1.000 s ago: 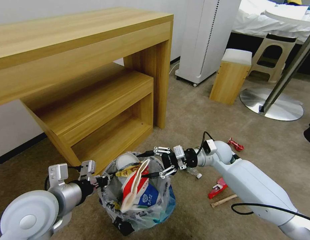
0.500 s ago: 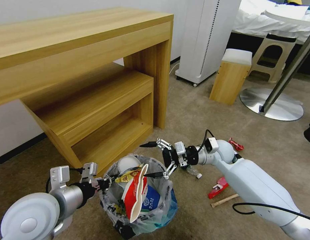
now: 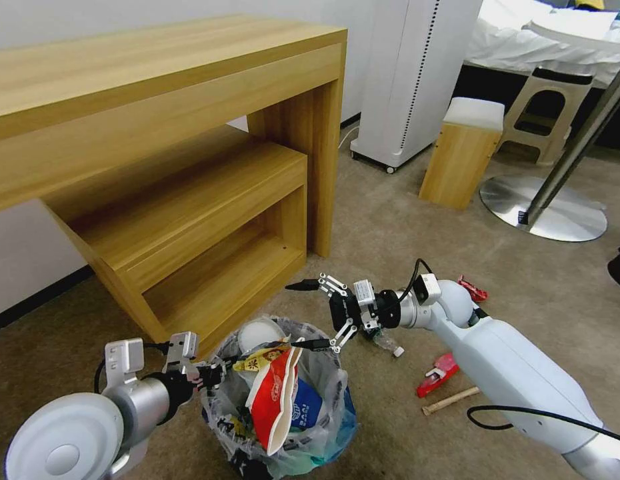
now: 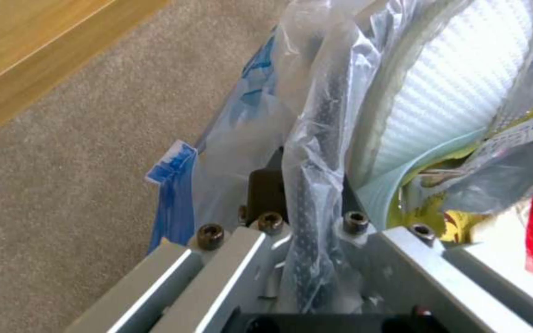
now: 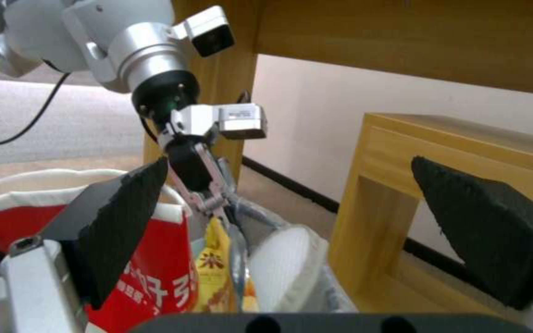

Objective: Pick up the trash bin and place the garbage on the floor into it.

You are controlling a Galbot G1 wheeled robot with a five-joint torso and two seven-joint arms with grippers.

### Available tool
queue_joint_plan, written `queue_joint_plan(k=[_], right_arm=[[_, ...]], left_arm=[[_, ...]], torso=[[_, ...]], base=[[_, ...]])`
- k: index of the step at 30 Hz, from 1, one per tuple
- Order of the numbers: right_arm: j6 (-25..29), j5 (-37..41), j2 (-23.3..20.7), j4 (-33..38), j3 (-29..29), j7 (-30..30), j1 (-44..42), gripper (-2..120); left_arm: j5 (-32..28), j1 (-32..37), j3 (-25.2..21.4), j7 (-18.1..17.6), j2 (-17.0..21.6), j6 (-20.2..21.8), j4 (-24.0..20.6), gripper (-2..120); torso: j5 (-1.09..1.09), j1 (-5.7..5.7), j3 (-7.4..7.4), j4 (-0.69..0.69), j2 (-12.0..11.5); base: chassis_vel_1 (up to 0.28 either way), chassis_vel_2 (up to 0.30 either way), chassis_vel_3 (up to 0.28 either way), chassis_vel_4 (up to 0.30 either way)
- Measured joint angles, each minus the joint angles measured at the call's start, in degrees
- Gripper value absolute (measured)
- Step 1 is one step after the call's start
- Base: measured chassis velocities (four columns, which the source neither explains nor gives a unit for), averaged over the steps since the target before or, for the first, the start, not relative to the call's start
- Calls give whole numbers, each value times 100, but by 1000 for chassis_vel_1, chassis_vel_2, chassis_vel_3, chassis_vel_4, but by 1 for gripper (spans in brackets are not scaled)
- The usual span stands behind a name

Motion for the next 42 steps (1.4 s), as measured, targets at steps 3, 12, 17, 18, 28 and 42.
queue_joint_plan(k=[3,12,17,18,28,42], right_arm=[[34,-1,-6,-84,25,-14,0,100],[61,35,5,-198,25,-24,58,100],[23,321,4,-110,208,-28,142,100],[23,321,4,-110,208,-28,142,100],[-139,228,-385,453,1097,1643,77,100],[28,476,-583,909,2615,4146,-1130,100]], left_arm=[[-20,1,4,-15,25,0,-2,1],[-40,-4,20,-25,68,0,41,1],[-16,-35,15,-25,119,0,122,1],[-16,-35,15,-25,119,0,122,1],[-87,-73,-125,-280,96,0,115,1],[520,76,-292,-232,1,0,-46,1]], torso=[[0,0,0,0,0],[0,0,0,0,0],[0,0,0,0,0],[0,0,0,0,0],[-1,0,0,0,0],[0,0,-1,0,0]], base=[[0,0,0,0],[0,0,0,0],[0,0,0,0],[0,0,0,0],[0,0,0,0],[0,0,0,0]])
